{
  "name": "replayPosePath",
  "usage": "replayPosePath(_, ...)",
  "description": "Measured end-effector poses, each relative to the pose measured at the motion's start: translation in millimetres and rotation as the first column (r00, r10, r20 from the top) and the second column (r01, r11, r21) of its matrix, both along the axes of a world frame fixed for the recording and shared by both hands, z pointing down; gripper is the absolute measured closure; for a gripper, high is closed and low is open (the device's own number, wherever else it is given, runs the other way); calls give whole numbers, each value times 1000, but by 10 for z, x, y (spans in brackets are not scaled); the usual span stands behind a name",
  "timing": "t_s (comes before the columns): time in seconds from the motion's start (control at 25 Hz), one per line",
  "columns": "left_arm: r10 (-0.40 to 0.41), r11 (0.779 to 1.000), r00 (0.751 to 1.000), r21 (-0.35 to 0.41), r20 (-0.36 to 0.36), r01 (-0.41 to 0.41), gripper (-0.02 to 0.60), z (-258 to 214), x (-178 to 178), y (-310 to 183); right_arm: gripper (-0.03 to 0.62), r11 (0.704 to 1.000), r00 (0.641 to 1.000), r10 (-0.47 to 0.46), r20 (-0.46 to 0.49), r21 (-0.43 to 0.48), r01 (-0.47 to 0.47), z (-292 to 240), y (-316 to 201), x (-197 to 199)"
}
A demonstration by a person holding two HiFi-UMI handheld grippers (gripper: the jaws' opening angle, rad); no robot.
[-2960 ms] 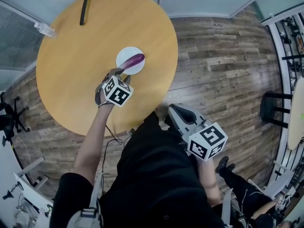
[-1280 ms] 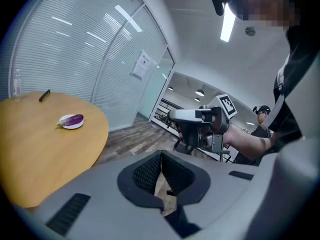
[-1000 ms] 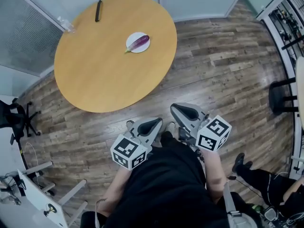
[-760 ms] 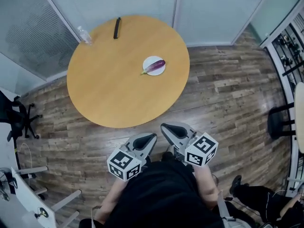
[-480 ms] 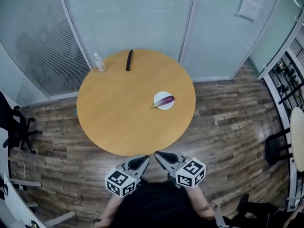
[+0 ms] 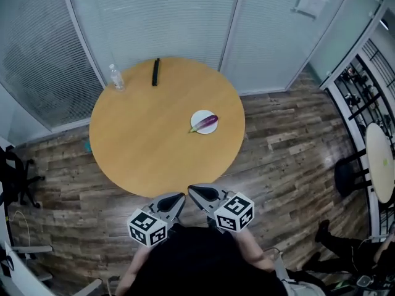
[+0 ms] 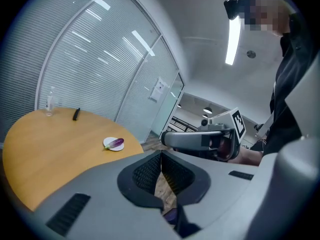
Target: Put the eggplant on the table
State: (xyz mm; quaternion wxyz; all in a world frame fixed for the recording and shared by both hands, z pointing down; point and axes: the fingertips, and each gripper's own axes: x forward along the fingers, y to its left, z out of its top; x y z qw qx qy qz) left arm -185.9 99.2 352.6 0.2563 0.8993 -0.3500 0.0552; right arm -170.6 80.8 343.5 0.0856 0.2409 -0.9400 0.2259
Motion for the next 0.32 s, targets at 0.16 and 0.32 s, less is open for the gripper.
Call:
replayPosePath(0.16,42,999,999,-29,-2,-42,566,98,91,105,577,1000,999,8,-32,-19,-9,61,56,5)
replayPosePath(0.32,66,997,997,-26,-31,-67,566,92,192,57,577,1000,998,30,-50,-5,-31,27,-35,79)
